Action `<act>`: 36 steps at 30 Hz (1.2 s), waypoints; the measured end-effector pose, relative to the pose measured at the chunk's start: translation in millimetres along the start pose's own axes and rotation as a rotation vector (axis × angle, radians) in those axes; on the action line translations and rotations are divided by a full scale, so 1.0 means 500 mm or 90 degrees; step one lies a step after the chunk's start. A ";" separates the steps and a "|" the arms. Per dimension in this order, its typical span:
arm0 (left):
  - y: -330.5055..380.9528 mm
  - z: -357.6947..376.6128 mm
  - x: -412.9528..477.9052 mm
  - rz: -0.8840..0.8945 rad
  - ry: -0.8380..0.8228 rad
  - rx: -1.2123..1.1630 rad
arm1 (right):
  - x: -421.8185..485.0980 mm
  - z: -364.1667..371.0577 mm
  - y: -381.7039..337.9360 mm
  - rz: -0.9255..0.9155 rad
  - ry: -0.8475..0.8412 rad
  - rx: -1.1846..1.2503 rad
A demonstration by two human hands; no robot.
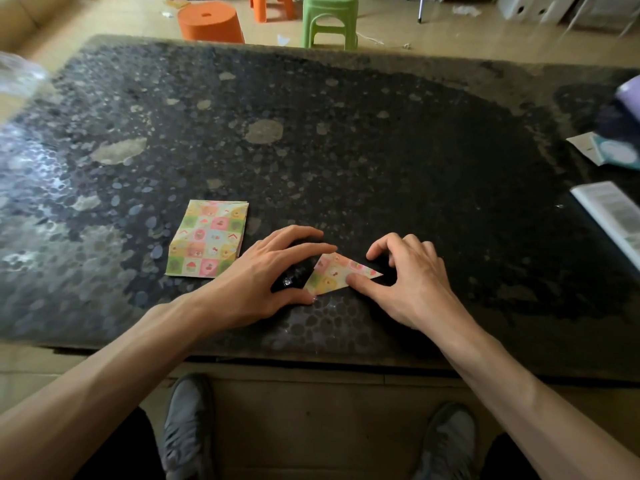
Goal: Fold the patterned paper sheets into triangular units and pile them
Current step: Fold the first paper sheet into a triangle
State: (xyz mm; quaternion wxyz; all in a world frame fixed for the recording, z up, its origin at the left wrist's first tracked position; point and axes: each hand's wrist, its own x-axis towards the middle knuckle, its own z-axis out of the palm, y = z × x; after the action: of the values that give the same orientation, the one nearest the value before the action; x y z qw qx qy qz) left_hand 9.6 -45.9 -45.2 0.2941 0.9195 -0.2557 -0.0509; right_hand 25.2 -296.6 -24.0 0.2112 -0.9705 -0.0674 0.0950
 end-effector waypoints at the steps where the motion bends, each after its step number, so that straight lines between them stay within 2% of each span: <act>1: -0.001 -0.002 -0.003 -0.001 -0.001 0.001 | 0.000 0.000 -0.001 0.001 -0.001 0.000; 12: 0.003 -0.017 -0.026 -0.009 0.042 -0.013 | -0.002 0.004 0.005 -0.015 0.005 0.011; 15: 0.026 -0.010 -0.021 0.018 0.082 0.048 | -0.006 0.008 0.002 -0.018 0.023 0.009; 23: 0.023 0.008 -0.010 0.120 0.085 0.217 | -0.006 0.000 0.008 -0.033 -0.007 -0.003; 29: 0.025 0.002 -0.013 0.142 0.076 0.254 | 0.000 -0.021 0.020 -0.039 -0.049 0.053; 36: 0.033 0.002 -0.021 0.177 0.104 0.278 | 0.023 -0.043 0.033 0.020 -0.100 0.164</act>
State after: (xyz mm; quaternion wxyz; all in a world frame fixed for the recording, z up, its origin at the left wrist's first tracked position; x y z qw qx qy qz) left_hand -7.0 -52.8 -37.0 0.1123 0.9182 -0.3601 0.1204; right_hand 42.6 -317.9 -13.5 0.3262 -0.9259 -0.0561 0.1818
